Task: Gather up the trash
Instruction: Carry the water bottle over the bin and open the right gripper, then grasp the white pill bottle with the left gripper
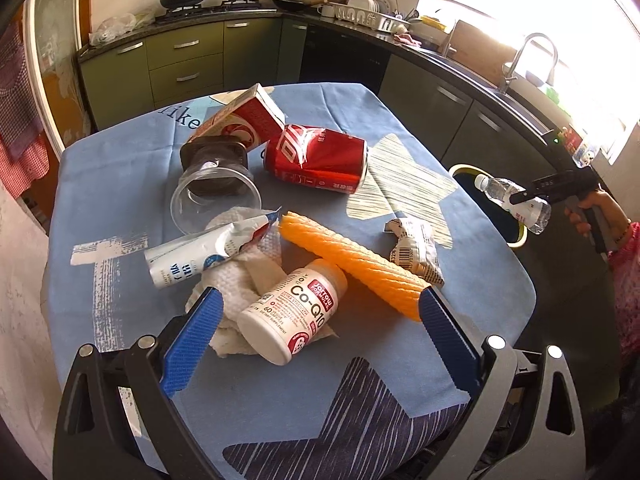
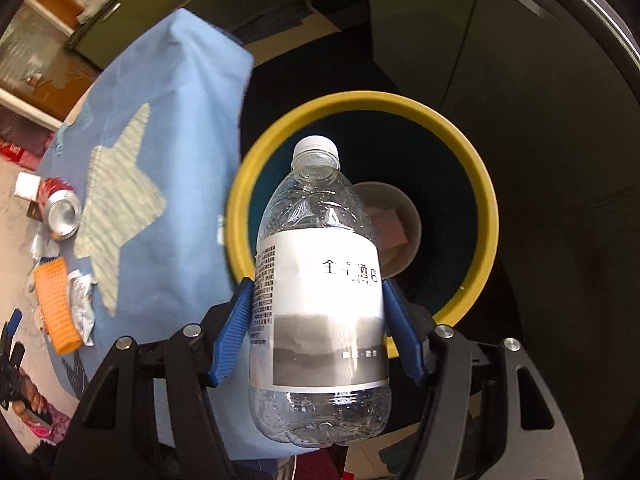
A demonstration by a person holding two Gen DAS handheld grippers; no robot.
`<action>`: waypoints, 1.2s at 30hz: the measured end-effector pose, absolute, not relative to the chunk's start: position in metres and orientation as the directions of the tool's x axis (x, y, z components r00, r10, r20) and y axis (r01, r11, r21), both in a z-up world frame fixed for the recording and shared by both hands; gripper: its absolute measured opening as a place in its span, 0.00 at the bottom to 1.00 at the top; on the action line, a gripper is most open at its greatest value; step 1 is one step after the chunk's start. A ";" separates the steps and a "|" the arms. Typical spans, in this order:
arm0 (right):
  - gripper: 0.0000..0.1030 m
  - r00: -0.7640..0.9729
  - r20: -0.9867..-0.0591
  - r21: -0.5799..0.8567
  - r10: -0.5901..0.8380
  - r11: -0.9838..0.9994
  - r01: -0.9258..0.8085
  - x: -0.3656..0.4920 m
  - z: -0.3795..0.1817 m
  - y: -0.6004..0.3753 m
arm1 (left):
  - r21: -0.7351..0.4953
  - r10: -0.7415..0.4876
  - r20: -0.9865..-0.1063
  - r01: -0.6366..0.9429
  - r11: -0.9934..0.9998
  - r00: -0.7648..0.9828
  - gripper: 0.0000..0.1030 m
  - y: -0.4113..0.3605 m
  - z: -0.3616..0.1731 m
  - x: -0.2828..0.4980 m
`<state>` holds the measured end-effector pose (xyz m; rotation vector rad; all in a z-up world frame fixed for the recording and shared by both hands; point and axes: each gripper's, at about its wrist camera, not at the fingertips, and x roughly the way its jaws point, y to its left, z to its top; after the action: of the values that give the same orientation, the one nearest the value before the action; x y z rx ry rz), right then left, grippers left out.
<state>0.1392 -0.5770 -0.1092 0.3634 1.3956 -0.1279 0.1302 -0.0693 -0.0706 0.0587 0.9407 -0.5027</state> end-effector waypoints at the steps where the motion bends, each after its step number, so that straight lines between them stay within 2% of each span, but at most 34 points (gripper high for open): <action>1: 0.61 0.175 -0.977 0.176 0.124 0.931 0.319 0.143 -0.116 -0.584 | -0.165 -0.384 -0.787 0.436 0.885 0.482 0.94 -0.070 -0.071 0.131; 3: 0.62 0.175 -0.978 0.169 0.113 0.921 0.350 0.148 -0.125 -0.596 | -0.162 -0.377 -0.791 0.430 0.888 0.482 0.94 -0.069 -0.072 0.132; 4: 0.66 0.181 -0.978 0.164 0.102 0.913 0.373 0.149 -0.126 -0.600 | -0.161 -0.373 -0.793 0.425 0.891 0.482 0.94 -0.068 -0.073 0.133; 5: 0.74 0.188 -0.978 0.163 0.093 0.903 0.398 0.149 -0.127 -0.606 | -0.161 -0.373 -0.792 0.423 0.892 0.483 0.94 -0.067 -0.073 0.133; 6: 0.75 0.206 -0.973 0.181 0.102 0.892 0.413 0.148 -0.127 -0.609 | -0.164 -0.376 -0.791 0.425 0.890 0.482 0.94 -0.067 -0.073 0.133; 11: 0.75 0.252 -0.959 0.227 0.133 0.889 0.397 0.141 -0.120 -0.597 | -0.138 -0.376 -0.798 0.464 0.875 0.472 0.94 -0.067 -0.077 0.128; 19: 0.75 0.270 -0.947 0.252 0.173 0.923 0.291 0.132 -0.110 -0.554 | -0.103 -0.454 -0.798 0.651 0.752 0.397 0.94 -0.084 -0.083 0.122; 25: 0.75 0.272 -0.944 0.248 0.185 0.943 0.222 0.129 -0.100 -0.526 | -0.054 -0.458 -0.812 0.735 0.676 0.362 0.94 -0.091 -0.089 0.137; 27: 0.75 0.270 -0.946 0.242 0.182 0.948 0.206 0.130 -0.100 -0.521 | -0.055 -0.457 -0.823 0.754 0.654 0.337 0.92 -0.093 -0.095 0.145; 32: 0.75 0.260 -0.947 0.244 0.190 0.950 0.195 0.129 -0.100 -0.514 | -0.068 -0.429 -0.857 0.763 0.643 0.286 0.71 -0.092 -0.113 0.164; 36: 0.75 0.255 -0.948 0.246 0.193 0.949 0.197 0.129 -0.103 -0.517 | -0.065 -0.412 -0.871 0.768 0.637 0.268 0.65 -0.091 -0.122 0.166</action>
<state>0.1294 -0.5166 -0.1026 0.3456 1.3213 -0.0028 0.1661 -0.0910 -0.1217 0.4102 1.0177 -0.8261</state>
